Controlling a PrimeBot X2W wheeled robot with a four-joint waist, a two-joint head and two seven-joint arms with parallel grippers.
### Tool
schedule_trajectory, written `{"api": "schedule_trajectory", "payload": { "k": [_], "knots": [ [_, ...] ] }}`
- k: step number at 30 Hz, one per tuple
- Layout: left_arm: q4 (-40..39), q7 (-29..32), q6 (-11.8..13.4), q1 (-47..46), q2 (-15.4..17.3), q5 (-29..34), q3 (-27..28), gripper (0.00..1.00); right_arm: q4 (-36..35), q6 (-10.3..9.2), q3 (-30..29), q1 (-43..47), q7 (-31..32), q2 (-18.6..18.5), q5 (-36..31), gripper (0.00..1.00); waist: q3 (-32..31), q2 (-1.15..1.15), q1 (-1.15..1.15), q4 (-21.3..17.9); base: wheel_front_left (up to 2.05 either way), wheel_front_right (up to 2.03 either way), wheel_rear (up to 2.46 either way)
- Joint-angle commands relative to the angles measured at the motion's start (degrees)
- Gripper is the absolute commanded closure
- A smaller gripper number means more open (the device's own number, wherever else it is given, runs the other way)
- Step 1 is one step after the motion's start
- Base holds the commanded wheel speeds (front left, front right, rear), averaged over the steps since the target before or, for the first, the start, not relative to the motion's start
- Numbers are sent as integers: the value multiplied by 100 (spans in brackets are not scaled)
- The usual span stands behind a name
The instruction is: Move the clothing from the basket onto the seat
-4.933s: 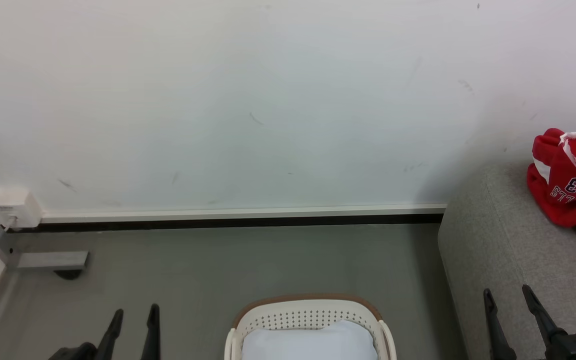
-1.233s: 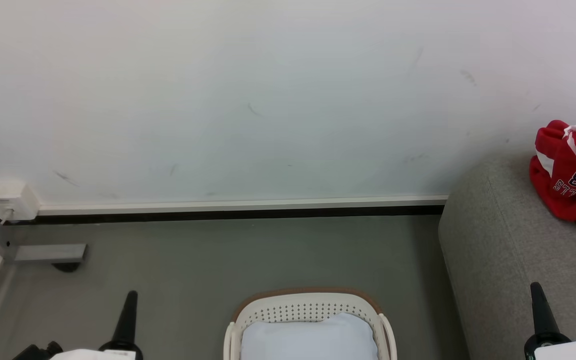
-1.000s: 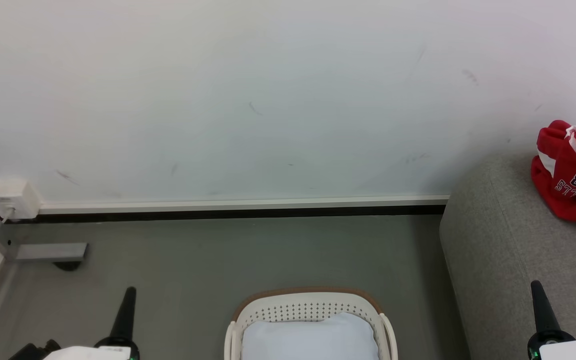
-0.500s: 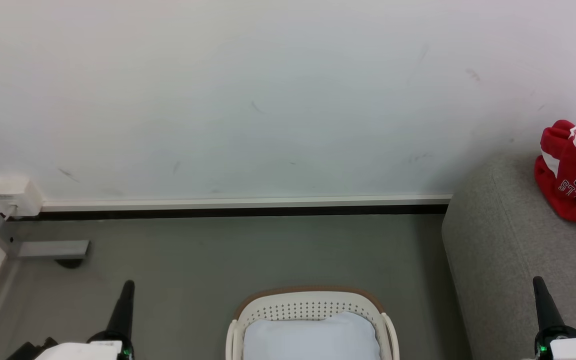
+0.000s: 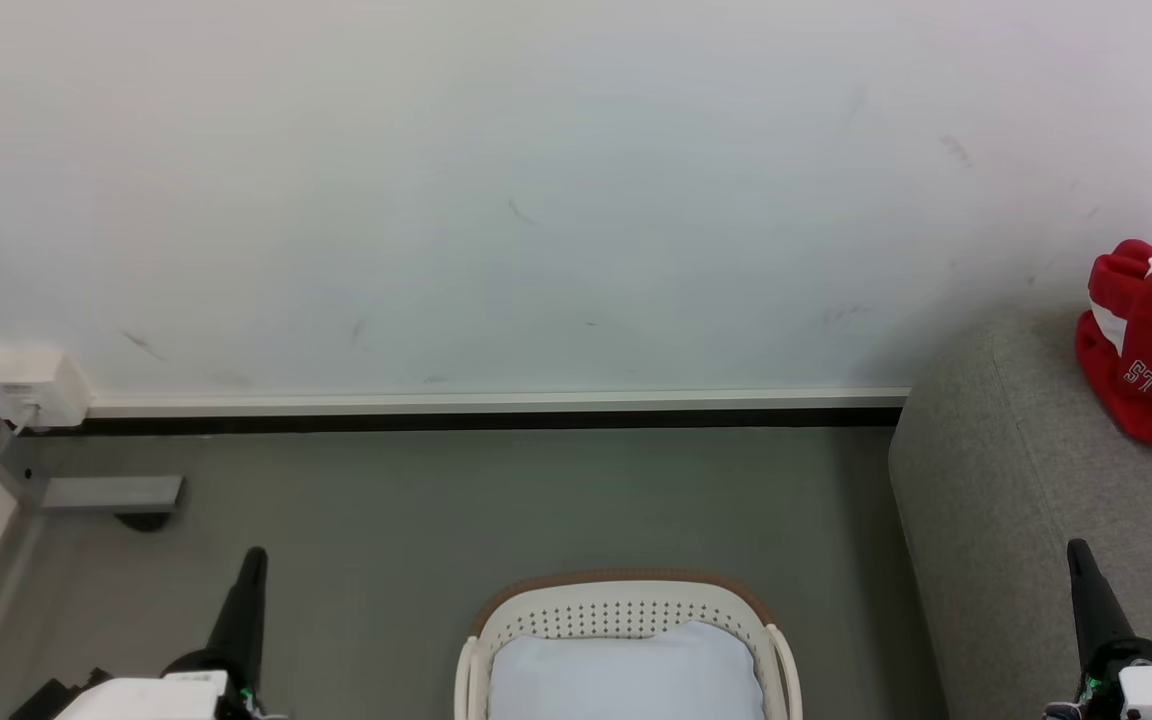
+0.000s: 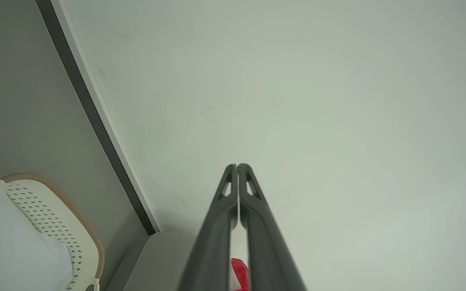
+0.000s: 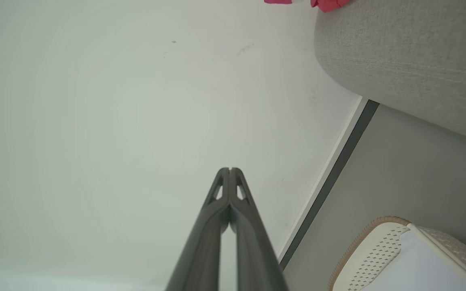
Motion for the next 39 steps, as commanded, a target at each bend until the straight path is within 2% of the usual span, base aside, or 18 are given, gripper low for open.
{"api": "schedule_trajectory", "payload": {
  "k": [1, 18, 39],
  "knots": [
    [-31, 27, 7, -66, 19, -129, 37, 100, -37, -12, -24, -49, 34, -55, 112, 100, 1, 0, 0, 2, 0, 0, 0],
    [-84, 207, 7, -124, 8, -757, 98, 100, -100, -13, -67, -107, 208, -57, 808, 100, 28, 0, 0, 47, 0, 0, 0],
    [-81, 205, 7, -120, 8, -736, 93, 100, -97, -13, -65, -99, 206, -57, 776, 100, 29, 0, 0, 47, 0, 0, 0]
  ]
}}
